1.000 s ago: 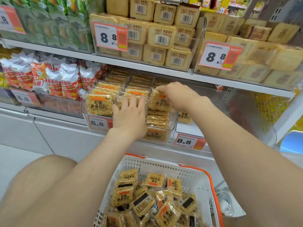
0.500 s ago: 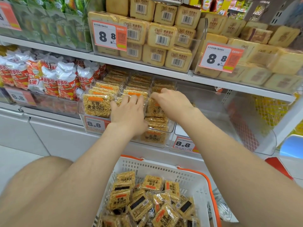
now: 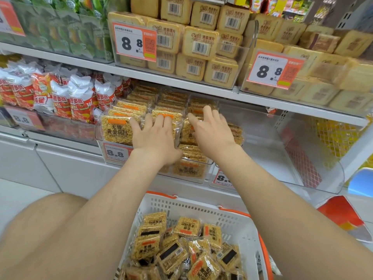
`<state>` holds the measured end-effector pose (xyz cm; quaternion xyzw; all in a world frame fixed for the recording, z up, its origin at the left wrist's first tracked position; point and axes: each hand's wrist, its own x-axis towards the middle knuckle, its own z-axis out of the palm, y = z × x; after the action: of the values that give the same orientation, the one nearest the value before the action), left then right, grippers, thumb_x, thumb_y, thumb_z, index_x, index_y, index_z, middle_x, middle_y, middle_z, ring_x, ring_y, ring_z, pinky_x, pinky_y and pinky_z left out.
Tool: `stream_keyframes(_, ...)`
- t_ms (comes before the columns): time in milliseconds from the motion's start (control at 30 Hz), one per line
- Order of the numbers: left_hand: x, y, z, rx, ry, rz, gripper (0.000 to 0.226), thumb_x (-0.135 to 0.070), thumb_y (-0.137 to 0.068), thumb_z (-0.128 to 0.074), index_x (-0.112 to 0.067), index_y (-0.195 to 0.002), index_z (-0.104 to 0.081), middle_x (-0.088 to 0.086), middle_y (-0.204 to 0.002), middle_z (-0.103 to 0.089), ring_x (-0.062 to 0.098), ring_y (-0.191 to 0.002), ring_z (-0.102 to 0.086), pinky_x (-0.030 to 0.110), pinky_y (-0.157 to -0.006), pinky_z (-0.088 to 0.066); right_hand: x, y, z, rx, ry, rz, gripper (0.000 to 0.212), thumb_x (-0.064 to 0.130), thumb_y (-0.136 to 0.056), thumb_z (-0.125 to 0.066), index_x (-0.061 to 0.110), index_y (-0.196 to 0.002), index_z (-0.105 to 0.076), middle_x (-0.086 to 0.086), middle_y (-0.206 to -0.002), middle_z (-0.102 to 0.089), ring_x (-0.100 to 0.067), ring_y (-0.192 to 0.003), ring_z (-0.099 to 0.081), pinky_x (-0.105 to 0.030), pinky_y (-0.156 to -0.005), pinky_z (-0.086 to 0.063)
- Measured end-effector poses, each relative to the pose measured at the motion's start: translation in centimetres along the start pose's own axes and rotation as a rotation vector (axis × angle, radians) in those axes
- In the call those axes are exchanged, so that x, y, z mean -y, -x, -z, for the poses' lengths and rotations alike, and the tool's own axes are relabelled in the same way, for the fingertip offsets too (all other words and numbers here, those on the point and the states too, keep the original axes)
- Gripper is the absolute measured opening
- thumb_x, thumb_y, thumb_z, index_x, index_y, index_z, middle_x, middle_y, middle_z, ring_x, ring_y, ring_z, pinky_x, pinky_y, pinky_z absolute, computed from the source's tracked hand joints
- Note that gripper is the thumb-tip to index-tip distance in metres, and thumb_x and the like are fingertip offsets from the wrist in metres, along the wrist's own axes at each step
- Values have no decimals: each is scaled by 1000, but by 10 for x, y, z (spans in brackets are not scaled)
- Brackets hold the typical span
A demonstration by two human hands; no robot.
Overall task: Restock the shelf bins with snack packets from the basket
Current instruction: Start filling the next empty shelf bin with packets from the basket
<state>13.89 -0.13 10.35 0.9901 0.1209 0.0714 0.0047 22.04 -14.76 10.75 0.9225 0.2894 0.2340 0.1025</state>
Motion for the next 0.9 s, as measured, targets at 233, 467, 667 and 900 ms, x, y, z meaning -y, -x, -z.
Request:
stream_keyframes(233, 1, -2, 0, -1, -26, 31, 99, -77, -78, -61, -15, -150, -32, 11, -154, -38, 35, -148, -30, 63, -119, -24, 4, 5, -4, -154, -13, -78, 37, 24, -85, -85, 13, -108, -59, -6, -100, -64, -26, -92, -62, -31, -60, -40)
stream_keyframes(467, -12, 11, 6, -109, 60, -53, 80, -59, -84, -66, -13, -143, -38, 15, -149, -41, 41, -147, -27, 66, -116, -25, -1, 24, -1, -174, -307, -193, 29, 17, -94, -68, 12, -122, -65, -9, -121, -58, -30, -110, -52, -42, -90, -50)
stream_keyframes(667, -10, 43, 7, -311, 217, -291, 28, -22, -83, -65, -19, -106, -49, 4, -107, -50, 30, -103, -47, 43, -81, -45, 28, 83, -3, -412, -597, -85, 16, 9, -88, -49, 9, -81, -63, -4, -82, -58, -25, -65, -54, -38, -52, -45)
stream_keyframes(900, -19, 100, -42, 406, -49, -309, 16, -33, -98, -59, -18, -104, -56, 5, -100, -57, 32, -88, -60, 38, -67, -45, 61, 159, -46, 510, -618, 79, 22, 13, -84, -48, 14, -84, -70, -9, -77, -68, -31, -70, -63, -42, -60, -59)
